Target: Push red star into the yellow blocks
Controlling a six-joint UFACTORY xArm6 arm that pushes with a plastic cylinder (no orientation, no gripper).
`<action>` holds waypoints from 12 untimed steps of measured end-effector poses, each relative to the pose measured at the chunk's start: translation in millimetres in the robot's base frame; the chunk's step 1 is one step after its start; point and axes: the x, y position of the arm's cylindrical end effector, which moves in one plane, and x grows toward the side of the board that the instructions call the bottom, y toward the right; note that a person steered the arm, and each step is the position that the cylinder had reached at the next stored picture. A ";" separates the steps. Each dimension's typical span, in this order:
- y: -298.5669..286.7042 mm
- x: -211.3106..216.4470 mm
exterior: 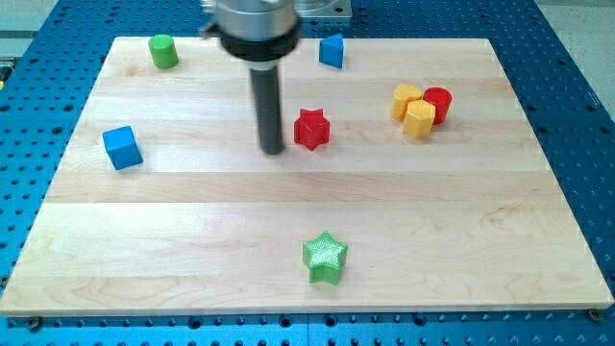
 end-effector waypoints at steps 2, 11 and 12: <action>46.8 -19.2; 156.1 -100.9; 153.3 -115.2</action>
